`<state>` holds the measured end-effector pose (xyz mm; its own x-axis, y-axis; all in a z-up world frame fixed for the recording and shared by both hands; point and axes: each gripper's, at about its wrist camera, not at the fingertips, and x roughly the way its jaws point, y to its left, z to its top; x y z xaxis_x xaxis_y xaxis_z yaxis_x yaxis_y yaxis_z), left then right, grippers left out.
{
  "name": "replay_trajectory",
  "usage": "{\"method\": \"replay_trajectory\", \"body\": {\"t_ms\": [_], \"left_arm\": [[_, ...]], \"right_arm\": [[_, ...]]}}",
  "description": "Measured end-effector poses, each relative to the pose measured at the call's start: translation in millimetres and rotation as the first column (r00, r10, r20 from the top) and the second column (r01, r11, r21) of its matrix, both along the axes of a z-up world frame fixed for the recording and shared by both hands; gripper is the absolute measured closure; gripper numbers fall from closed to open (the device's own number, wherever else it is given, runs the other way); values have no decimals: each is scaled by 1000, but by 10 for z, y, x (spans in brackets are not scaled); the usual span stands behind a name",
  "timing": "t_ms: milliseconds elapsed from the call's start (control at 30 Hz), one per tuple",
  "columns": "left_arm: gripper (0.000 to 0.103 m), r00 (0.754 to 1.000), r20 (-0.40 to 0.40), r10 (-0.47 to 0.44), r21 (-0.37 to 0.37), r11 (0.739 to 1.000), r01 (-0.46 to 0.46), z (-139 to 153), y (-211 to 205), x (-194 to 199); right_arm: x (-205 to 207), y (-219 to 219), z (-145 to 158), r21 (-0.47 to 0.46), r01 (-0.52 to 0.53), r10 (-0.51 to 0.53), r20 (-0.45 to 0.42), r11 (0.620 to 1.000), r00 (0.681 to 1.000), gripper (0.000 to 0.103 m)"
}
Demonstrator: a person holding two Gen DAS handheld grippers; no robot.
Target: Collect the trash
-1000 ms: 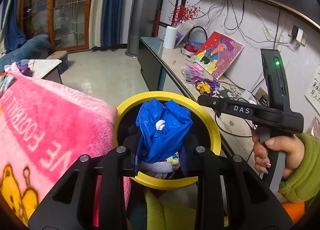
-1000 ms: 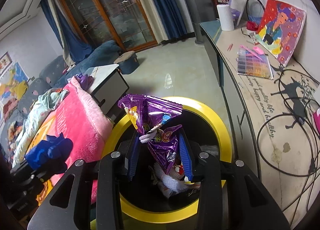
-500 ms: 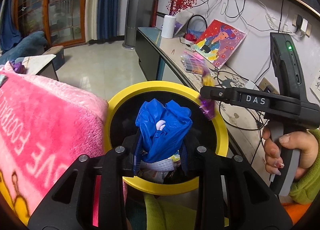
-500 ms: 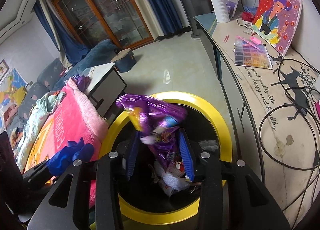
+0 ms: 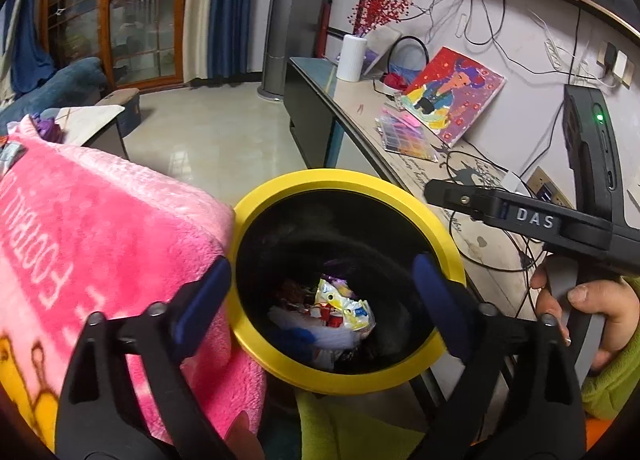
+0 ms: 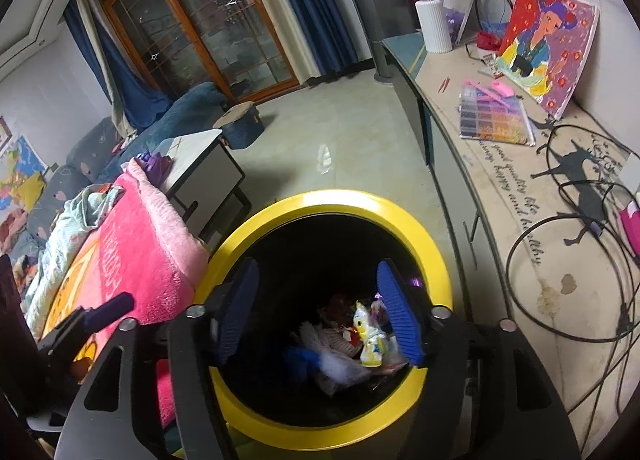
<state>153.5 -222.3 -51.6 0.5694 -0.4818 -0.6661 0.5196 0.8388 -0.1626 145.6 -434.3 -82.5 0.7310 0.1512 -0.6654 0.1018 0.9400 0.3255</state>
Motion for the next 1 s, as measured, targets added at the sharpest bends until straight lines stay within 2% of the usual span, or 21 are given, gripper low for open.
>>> {"method": "replay_trajectory", "body": {"t_ms": [100,200,333,467,700,1000], "left_arm": [[11,1000,0,8,-3,1000,-8,21,38,-6],[11,1000,1,27,-9,1000,-27,46,96,-7],[11,998,3,58,-14,998,-58,85,179,-12],[11,996,4,93,-21,995,-92,132,287,-21],[11,987,12,160,-40,986,-160,222,551,-50],[11,966,38,254,-46,967,-252,303,1022,-170]], "right_arm": [[-24,-2,36,-21,14,-13,7,1000,1000,25],[-55,12,65,-34,23,-23,12,999,1000,17],[-85,55,97,-49,18,-18,12,999,1000,14],[-118,134,133,-64,18,-17,17,998,1000,7],[-138,284,169,-51,6,-5,14,999,1000,7],[-228,716,310,-85,-63,71,85,994,994,7]]}}
